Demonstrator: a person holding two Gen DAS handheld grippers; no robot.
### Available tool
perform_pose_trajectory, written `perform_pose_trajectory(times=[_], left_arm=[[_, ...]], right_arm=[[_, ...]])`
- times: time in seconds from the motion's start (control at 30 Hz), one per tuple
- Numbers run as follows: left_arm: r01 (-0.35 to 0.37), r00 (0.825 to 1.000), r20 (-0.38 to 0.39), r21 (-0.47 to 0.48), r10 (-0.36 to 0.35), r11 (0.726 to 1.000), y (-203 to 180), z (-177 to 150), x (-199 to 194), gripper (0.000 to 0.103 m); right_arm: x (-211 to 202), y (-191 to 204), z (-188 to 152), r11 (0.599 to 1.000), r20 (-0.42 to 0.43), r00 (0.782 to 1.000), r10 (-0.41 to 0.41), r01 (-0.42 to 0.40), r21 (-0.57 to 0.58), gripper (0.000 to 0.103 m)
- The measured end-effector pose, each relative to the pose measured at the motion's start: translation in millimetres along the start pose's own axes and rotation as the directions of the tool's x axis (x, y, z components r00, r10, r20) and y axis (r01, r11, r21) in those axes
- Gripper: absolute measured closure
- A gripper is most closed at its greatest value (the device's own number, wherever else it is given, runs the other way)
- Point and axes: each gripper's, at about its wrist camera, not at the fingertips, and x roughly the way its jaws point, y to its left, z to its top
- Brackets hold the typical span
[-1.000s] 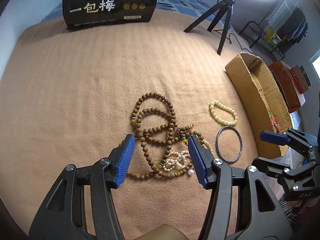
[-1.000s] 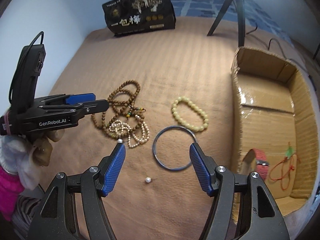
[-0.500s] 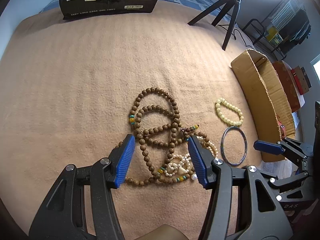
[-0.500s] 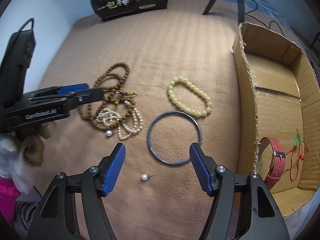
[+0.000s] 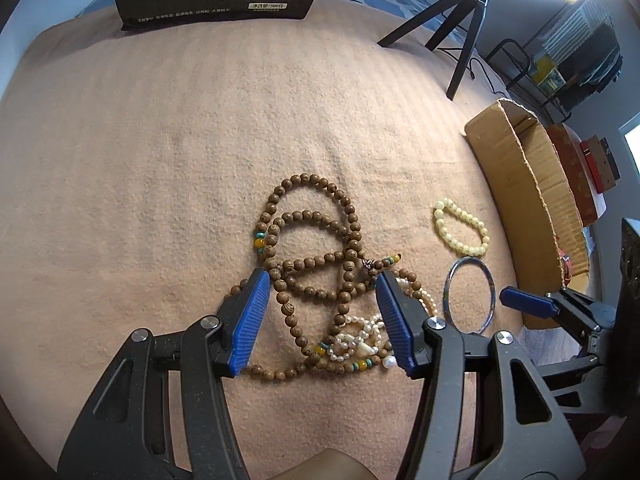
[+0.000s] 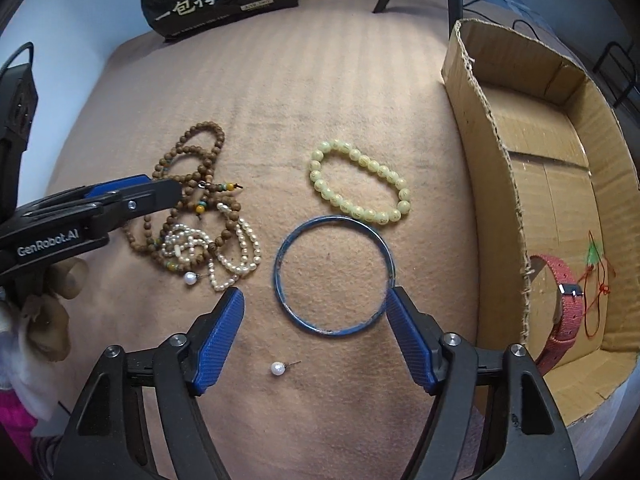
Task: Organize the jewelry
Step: 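Close the left tool on the brown bead strands while the right tool closes on the dark bangle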
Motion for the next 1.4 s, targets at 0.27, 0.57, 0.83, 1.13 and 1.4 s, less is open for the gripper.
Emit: perform_pose_trajectory(times=[0.27, 0.57, 0.83, 1.13, 1.4], left_arm=[[-0.029, 1.000, -0.008, 0.022, 0.029, 0.999, -0.8, 2.7, 5.9, 0.046], [-0.070, 0.997, -0.016, 0.055, 0.071, 0.996, -5.7, 5.2, 17.2, 0.036], [-0.123, 0.992, -0.017, 0.112, 0.126, 0.986, -14.6, 2.4, 27.0, 0.028], [-0.136, 0.990, -0.007, 0.113, 0.137, 0.984, -17.7, 3.7, 31.3, 0.033], [-0.118, 0.993, -0.005, 0.095, 0.119, 0.988, -7.5, 2.5, 24.6, 0.060]], right_arm=[[10.8, -6.8, 5.1, 0.999, -0.017, 1.000, 0.012, -0.011, 0.036, 0.030], [20.5, -16.3, 10.2, 0.999, -0.023, 1.000, 0.017, -0.016, 0.042, 0.029], [21.9, -24.0, 17.8, 0.998, -0.026, 0.999, 0.037, -0.035, 0.058, 0.029], [25.8, -16.6, 16.2, 0.999, -0.035, 0.999, -0.007, 0.008, 0.043, 0.027], [30.6, -16.5, 17.0, 0.999, -0.043, 0.999, -0.006, 0.008, 0.040, 0.027]])
